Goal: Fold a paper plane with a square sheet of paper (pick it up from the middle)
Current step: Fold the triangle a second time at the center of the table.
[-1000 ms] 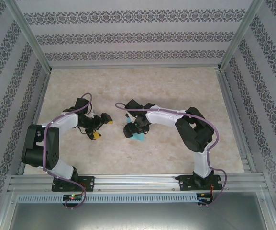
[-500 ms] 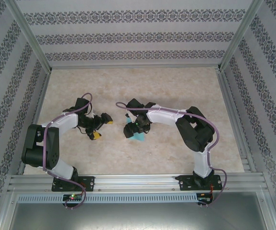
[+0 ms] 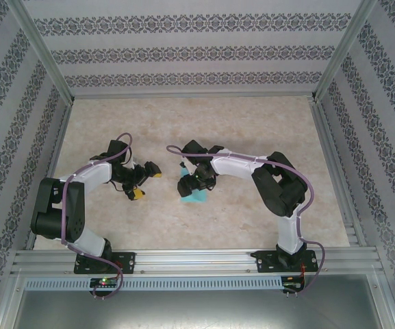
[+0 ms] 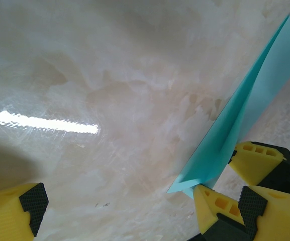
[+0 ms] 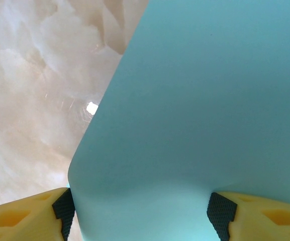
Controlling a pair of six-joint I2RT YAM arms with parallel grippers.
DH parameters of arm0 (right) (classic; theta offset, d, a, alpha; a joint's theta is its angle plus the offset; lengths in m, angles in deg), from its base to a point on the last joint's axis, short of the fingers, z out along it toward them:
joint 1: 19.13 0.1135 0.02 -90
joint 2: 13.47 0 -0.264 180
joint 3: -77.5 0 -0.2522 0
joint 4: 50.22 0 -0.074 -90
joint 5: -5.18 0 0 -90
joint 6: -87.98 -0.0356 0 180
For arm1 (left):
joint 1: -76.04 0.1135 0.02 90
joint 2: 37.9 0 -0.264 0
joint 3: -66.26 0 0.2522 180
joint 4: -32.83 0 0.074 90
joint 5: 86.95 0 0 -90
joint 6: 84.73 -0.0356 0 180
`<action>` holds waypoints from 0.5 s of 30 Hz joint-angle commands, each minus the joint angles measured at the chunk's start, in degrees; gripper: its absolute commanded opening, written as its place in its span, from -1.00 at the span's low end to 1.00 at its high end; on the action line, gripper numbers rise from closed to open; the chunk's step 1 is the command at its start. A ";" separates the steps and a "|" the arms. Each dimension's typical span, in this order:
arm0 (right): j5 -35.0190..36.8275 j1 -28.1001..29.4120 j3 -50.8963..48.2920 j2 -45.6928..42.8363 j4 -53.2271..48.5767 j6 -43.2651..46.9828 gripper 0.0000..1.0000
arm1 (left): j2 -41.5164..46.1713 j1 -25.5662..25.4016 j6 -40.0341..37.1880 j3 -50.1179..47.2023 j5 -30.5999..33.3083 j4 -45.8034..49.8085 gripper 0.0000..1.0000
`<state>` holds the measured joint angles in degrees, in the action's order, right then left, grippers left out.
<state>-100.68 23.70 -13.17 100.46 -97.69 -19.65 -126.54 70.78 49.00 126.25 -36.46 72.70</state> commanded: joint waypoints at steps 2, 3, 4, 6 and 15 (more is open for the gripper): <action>5.39 -1.57 -3.71 6.66 -0.03 0.97 0.47 | 0.22 -0.65 -1.50 -0.23 -2.13 -2.09 1.00; 4.46 -1.61 -4.02 6.66 0.57 1.06 0.45 | 0.15 -1.01 -1.62 -0.08 -2.68 -2.47 0.99; 3.44 -1.68 -4.18 6.57 1.11 1.10 0.44 | 0.22 -1.50 -1.78 0.10 -3.24 -2.87 0.97; 0.88 -2.27 -5.00 6.16 2.76 1.28 0.38 | -0.02 -2.87 -2.04 0.93 -5.16 -4.19 0.87; -11.58 -6.42 -10.53 2.47 12.74 1.01 0.27 | -5.06 -10.04 0.35 4.72 -8.43 -10.46 0.01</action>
<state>-112.48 18.08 -19.64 97.99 -89.74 -19.63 -129.40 62.54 48.76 129.07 -42.88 66.04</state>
